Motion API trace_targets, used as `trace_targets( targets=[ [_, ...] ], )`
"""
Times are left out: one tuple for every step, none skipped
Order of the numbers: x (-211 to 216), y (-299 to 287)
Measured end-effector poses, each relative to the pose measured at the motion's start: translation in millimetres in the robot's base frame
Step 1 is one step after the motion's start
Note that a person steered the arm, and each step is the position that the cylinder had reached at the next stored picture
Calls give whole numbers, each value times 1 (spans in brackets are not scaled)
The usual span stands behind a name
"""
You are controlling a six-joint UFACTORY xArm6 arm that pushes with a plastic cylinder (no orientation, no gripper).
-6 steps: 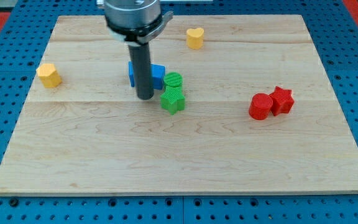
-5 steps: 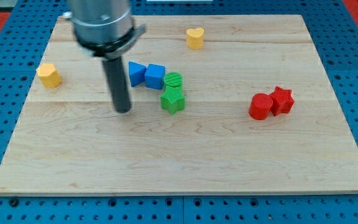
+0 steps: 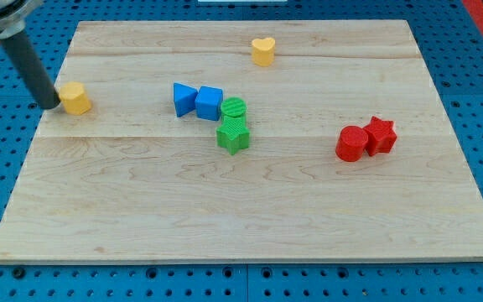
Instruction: Move the yellow hexagon to the left side of blue triangle
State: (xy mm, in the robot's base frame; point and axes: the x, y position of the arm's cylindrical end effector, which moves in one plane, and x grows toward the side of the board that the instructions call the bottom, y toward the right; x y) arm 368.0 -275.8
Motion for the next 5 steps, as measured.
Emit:
trace_targets(
  targets=[
    [-9, -3],
    [-1, 17],
    [23, 37],
    [27, 60],
    [28, 55]
  ],
)
